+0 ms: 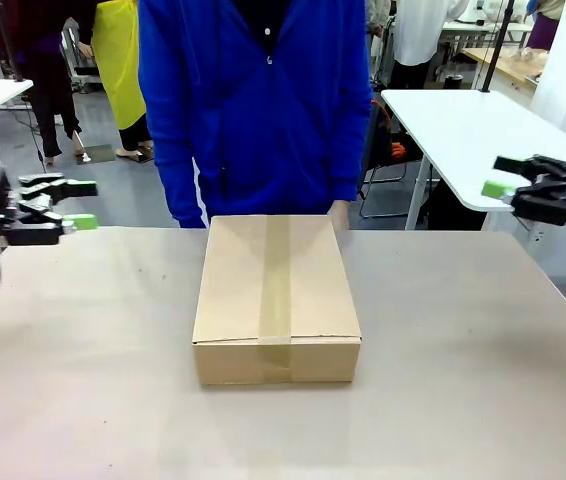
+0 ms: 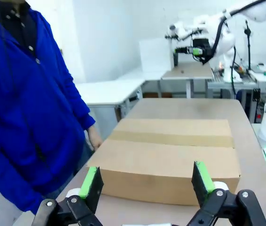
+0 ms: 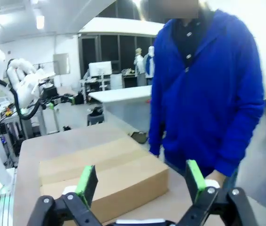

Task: Pack the gift set into the box.
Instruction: Press and hold the closed box until the human finishes sealing it.

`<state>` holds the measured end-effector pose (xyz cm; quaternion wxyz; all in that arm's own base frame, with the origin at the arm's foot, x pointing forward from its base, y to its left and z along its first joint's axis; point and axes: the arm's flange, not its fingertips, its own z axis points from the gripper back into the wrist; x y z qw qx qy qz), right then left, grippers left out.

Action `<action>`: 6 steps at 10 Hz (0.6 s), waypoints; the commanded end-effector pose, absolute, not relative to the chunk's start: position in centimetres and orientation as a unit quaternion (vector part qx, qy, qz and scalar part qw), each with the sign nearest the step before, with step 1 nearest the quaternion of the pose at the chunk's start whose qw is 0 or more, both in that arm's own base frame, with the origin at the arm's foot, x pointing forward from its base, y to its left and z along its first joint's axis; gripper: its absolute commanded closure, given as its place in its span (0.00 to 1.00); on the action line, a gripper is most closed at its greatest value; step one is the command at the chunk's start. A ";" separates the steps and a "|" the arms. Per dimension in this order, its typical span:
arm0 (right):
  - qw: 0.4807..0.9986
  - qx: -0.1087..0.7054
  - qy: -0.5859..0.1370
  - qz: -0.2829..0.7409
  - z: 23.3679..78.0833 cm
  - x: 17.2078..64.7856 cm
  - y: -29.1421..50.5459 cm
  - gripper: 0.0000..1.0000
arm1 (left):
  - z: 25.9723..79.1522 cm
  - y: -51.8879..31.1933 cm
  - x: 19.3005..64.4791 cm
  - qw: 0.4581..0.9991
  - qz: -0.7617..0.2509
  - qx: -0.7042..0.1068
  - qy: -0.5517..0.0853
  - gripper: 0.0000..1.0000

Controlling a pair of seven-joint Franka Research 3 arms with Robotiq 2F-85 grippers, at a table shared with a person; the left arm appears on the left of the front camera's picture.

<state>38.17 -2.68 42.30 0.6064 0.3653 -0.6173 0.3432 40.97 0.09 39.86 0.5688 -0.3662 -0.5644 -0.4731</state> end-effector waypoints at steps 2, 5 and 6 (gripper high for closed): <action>0.605 0.373 -0.600 0.368 41.6 39.3 0.3 0.00 | 39.5 -2.8 42.6 0.569 -0.495 -0.364 -0.546 0.00; 0.605 0.373 -0.600 0.368 41.6 39.3 0.3 0.00 | 39.5 -2.8 42.6 0.569 -0.495 -0.364 -0.546 0.00; 0.605 0.373 -0.600 0.368 41.6 39.3 0.3 0.00 | 39.5 -2.8 42.6 0.569 -0.495 -0.364 -0.546 0.00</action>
